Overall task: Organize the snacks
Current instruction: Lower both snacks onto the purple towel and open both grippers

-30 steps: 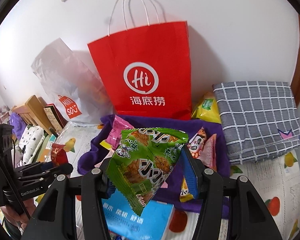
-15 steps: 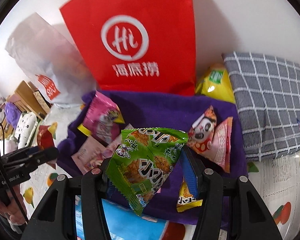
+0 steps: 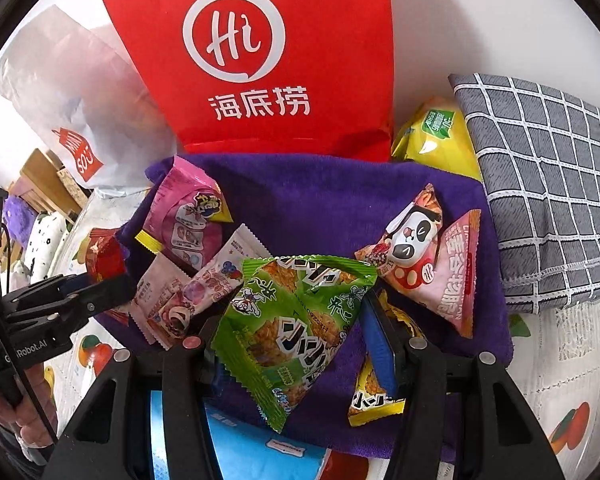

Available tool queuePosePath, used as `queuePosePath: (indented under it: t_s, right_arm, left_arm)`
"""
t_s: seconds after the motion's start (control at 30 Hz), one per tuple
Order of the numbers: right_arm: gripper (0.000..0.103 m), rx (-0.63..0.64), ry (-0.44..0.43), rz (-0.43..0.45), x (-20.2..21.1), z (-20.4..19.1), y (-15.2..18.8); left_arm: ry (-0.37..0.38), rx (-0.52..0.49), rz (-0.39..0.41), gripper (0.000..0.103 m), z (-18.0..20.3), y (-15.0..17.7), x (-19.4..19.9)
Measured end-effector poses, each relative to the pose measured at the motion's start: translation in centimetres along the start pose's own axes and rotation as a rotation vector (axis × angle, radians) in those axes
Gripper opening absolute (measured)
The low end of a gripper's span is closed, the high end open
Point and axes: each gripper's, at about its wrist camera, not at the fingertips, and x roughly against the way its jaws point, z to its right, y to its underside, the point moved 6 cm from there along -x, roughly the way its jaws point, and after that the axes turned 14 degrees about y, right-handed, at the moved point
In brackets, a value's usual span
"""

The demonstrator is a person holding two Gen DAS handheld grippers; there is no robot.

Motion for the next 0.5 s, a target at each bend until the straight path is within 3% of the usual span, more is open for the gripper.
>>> queuePosePath:
  t_s: [0.3,0.43,0.5]
  right_arm:
    - [0.056,0.020,0.020,-0.003,-0.5,-0.1,0.2]
    - [0.068,0.070,0.038,0.006,-0.1,-0.6,0.2]
    - [0.069,0.086,0.047,0.029,0.6,-0.8,0.1]
  left_arm:
    - [-0.005,0.014,-0.034,0.038,-0.4,0.4,-1.8]
    - [0.009,0.026,-0.042,0.038,-0.5,0.4,-2.2]
    - [0.011,0.025,-0.047,0.039,-0.4,0.3,-2.3]
